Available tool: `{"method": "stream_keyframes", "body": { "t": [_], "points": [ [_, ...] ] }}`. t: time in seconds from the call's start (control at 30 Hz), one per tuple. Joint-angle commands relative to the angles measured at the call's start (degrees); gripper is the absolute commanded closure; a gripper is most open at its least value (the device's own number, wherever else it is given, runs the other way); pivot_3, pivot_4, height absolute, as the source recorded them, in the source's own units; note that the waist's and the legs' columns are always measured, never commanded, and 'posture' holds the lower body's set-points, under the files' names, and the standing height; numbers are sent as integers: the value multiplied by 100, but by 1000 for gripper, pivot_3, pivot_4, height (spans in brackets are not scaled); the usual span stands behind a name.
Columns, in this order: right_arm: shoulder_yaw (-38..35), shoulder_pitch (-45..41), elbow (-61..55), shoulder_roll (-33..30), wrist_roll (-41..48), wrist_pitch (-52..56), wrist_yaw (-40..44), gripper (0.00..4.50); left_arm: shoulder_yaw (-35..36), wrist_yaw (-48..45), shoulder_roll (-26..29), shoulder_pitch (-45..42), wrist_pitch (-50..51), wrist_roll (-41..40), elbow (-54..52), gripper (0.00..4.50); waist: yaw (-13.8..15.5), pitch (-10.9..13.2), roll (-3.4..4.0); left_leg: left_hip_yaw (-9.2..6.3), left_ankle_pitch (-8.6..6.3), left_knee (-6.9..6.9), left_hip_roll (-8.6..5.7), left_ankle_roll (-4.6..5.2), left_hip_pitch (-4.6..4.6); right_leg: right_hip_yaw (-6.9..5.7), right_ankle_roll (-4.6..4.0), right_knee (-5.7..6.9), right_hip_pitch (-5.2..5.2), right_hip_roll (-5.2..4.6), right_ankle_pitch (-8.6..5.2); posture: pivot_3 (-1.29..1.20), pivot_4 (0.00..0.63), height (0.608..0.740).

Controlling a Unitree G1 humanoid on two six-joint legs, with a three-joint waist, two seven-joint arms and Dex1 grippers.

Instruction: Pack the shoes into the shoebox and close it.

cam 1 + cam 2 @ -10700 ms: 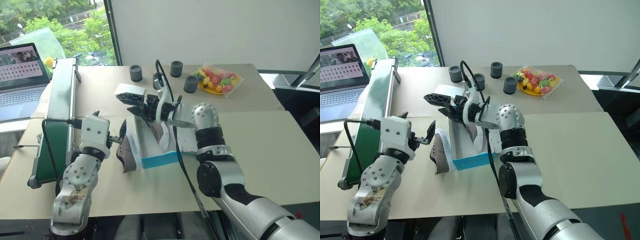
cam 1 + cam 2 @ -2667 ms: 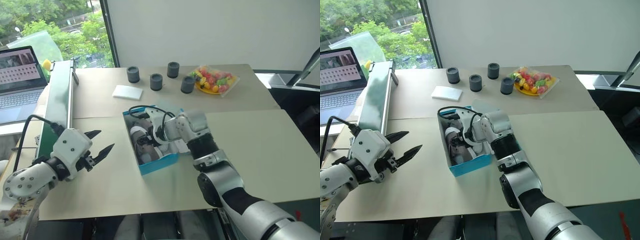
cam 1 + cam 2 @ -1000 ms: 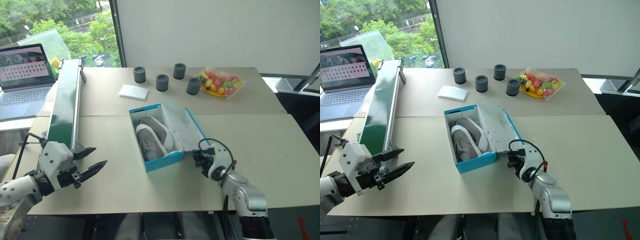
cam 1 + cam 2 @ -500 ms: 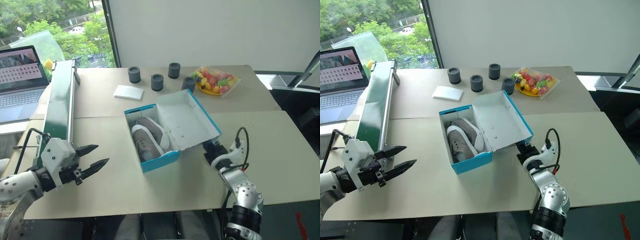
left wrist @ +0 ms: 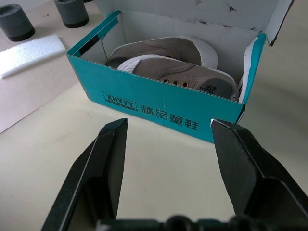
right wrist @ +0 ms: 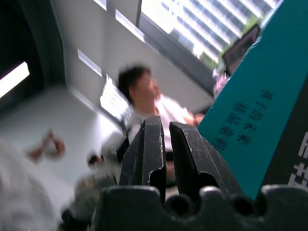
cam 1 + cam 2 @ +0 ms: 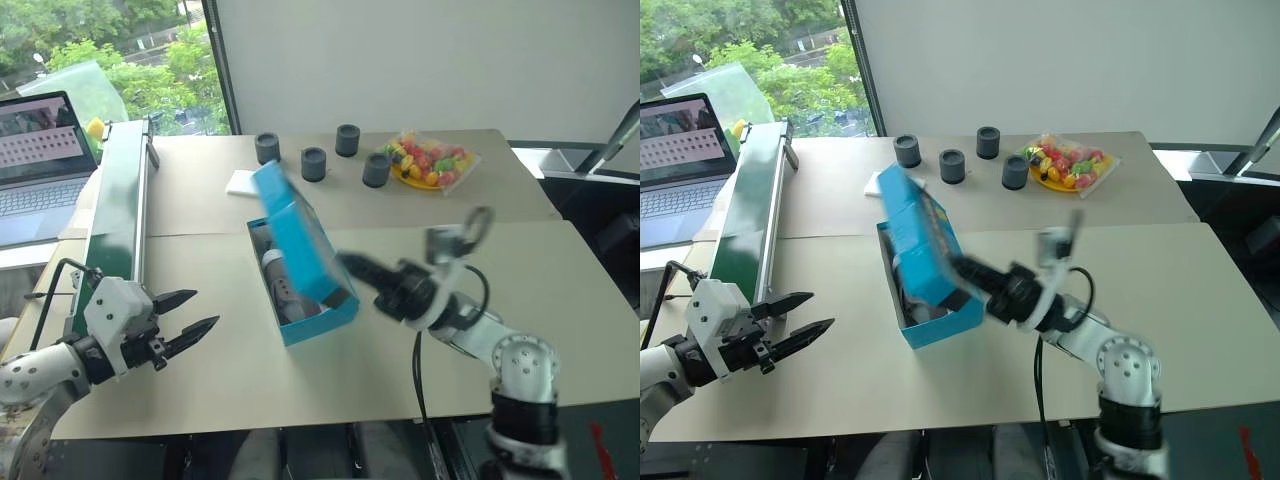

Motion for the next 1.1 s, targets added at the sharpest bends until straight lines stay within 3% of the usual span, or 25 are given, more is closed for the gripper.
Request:
{"method": "stream_keyframes", "body": {
  "t": [0.03, 0.13, 0.27, 0.43, 0.6, 0.87, 0.93, 1.07, 1.1],
  "points": [
    [806, -956, 598, -66, -1602, -807, 13, 3874, 66, 77, -8, 26, -89, 24, -178, 1574, -2, 0, 0, 7, 0, 0, -2, 0, 1, 1, -5, 0, -4, 2, 3, 0, 150, 726],
    [1036, -1854, 1762, 337, -2760, -1385, -664, 3874, 71, 148, -42, 77, -87, 33, -231, 1574, 8, 0, 0, 13, 0, 0, 5, -1, 0, 4, -14, 6, -13, 11, 9, 0, 150, 726],
    [1152, -2556, 2856, 1023, -3418, -2166, -602, 3874, 65, 243, -122, 186, -116, 49, -299, 1574, 33, -1, -3, 6, -2, -2, 4, -4, -18, 3, -51, 6, -23, 6, 32, 0, 150, 726],
    [1522, -2621, 3480, 1504, -3937, -2602, -49, 3874, 28, 335, -163, 197, -108, 69, -353, 1574, 37, -1, -3, -3, -17, -2, 9, -28, -31, -2, -47, 5, -32, 1, 33, 0, 150, 726],
    [2318, -2644, 4866, 1752, -4947, -2707, 142, 3874, 78, 425, -214, 280, -95, 78, -428, 1574, 26, -2, -3, -5, -18, 0, 9, -30, -17, -3, -49, 7, -21, -1, 33, 0, 150, 726],
    [2359, -2717, 6093, 2026, -5669, -3217, 91, 3874, 53, 642, -295, 280, -50, 121, -487, 1574, -4, -21, 1, 14, -18, -2, 30, -30, 74, -2, -64, 19, 48, 15, 17, 0, 150, 726],
    [2290, -2725, 6171, 2061, -5758, -3327, 52, 3874, 53, 767, -323, 262, 32, 122, -514, 1574, -8, -27, 10, 15, -20, -4, 46, -33, 120, -2, -40, 13, 93, 27, -11, 0, 150, 726],
    [2033, -2783, 6119, 2082, -5786, -3443, -22, 3874, 56, 898, -363, 233, 70, 86, -535, 1574, 14, -43, 22, 16, -22, -8, 54, -36, 159, -2, -78, 17, 114, 30, -40, 0, 150, 726],
    [1660, -2825, 5730, 2090, -5464, -3247, 26, 3874, 53, 979, -370, 249, 117, 110, -574, 1574, 16, -43, 22, 16, -22, -8, 55, -36, 158, -2, -78, 17, 114, 30, -40, 0, 150, 726]
  ]
}}
